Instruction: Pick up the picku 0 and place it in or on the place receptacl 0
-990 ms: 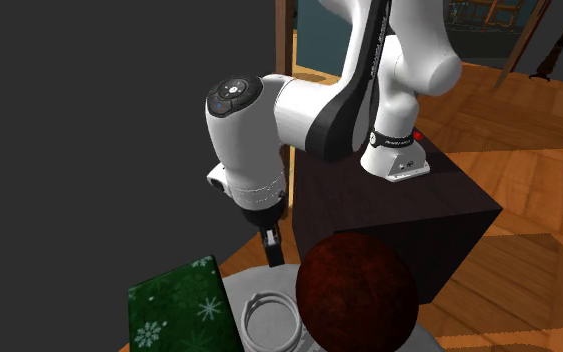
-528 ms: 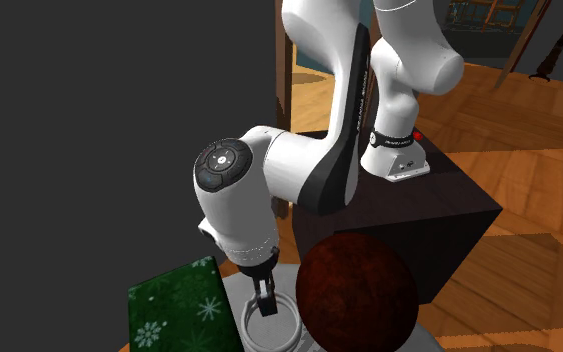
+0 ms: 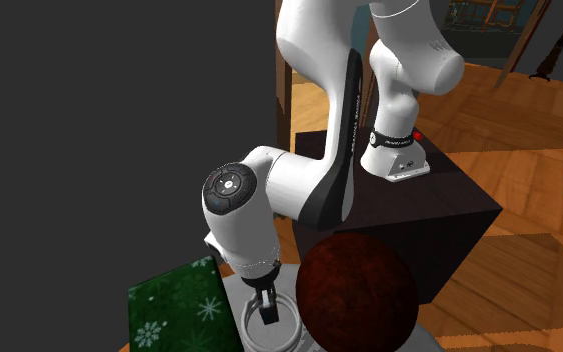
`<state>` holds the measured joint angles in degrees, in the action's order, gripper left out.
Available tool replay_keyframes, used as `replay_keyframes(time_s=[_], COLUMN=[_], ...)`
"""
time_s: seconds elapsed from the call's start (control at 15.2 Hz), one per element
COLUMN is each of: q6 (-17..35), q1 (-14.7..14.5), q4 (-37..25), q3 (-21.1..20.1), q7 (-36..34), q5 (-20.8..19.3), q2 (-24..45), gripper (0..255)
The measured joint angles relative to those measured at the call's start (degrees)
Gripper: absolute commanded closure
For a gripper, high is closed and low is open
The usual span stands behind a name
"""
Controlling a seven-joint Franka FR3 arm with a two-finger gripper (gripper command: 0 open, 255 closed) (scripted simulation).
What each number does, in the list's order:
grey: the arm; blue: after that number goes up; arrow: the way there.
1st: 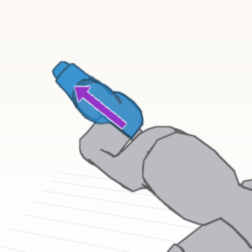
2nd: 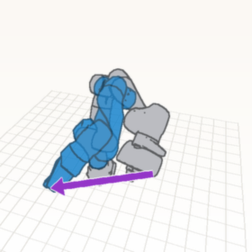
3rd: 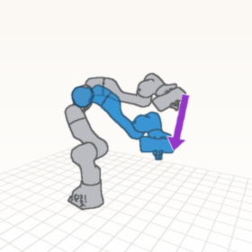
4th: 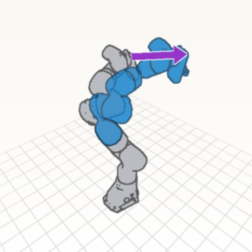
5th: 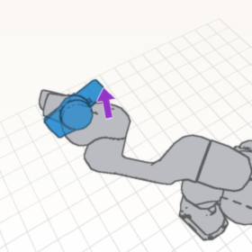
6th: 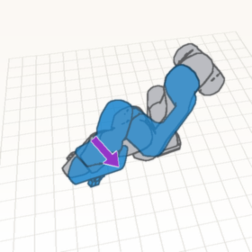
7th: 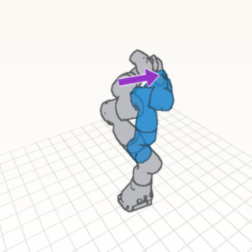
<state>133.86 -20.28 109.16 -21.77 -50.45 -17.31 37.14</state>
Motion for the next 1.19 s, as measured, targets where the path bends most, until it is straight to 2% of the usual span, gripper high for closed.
replay_keyframes(time_s=[0.33,0.4,1.19], q6=[0.2,0.2,-0.4], q1=[0.0,0.0,0.2], q4=[0.1,0.1,0.2], q3=[0.1,0.1,-0.2], q7=[-0.1,-0.1,0.2], q5=[-0.1,-0.1,0.3], q2=[0.1,0.1,-0.7], gripper=[0,255,255])
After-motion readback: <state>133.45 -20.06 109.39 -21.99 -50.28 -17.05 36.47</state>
